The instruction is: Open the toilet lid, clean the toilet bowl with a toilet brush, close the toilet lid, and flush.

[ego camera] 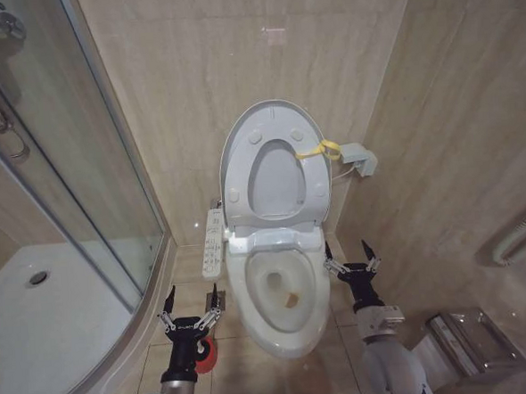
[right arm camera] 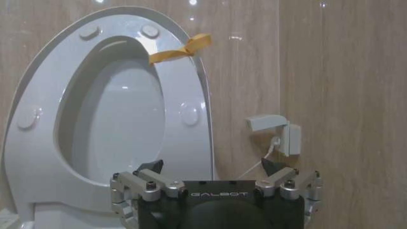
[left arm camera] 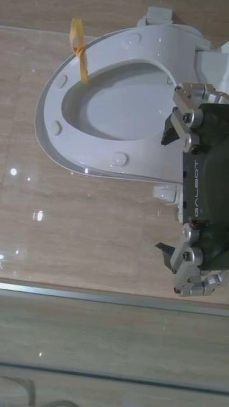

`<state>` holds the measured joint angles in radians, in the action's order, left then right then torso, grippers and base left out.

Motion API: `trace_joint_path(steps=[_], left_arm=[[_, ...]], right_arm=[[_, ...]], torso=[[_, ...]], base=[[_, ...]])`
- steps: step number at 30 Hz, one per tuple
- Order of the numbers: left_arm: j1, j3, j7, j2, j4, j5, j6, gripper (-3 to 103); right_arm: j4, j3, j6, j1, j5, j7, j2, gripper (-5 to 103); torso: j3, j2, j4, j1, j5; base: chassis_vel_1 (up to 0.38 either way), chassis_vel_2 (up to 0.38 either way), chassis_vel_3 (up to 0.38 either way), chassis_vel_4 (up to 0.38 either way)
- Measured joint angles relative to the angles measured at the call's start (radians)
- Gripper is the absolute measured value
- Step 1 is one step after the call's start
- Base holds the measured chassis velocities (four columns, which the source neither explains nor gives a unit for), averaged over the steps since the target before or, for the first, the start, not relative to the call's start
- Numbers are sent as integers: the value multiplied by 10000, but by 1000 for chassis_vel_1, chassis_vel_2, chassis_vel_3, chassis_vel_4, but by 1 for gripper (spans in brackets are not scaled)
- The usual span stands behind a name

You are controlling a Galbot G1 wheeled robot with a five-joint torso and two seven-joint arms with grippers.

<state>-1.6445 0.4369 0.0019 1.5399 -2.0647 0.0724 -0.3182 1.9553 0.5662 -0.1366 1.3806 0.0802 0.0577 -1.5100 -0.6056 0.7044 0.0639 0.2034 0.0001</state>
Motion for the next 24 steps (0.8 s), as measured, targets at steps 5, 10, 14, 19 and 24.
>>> trace_joint_path(steps=[5, 10, 14, 19, 24], left_arm=[[0, -1, 0, 0, 0, 0, 0, 100], [-1, -1, 0, 0, 0, 0, 0, 100], [0, -1, 0, 0, 0, 0, 0, 100], [0, -1, 0, 0, 0, 0, 0, 100], [-1, -1, 0, 0, 0, 0, 0, 100]], right_arm=[[0, 0, 0, 3, 0, 0, 0, 100], [0, 1, 0, 4, 0, 0, 0, 100], [0, 0, 0, 3, 0, 0, 1, 100], [0, 0, 0, 3, 0, 0, 0, 100], [0, 0, 1, 3, 0, 0, 0, 100]], torso=[[2, 1, 2, -5, -1], [3, 1, 2, -7, -1], [2, 1, 1, -6, -1], [2, 1, 1, -6, -1], [2, 1, 1, -6, -1]], base=[[-13, 6, 7, -10], [0, 0, 0, 0], [0, 0, 0, 0], [0, 0, 0, 0], [0, 0, 0, 0]])
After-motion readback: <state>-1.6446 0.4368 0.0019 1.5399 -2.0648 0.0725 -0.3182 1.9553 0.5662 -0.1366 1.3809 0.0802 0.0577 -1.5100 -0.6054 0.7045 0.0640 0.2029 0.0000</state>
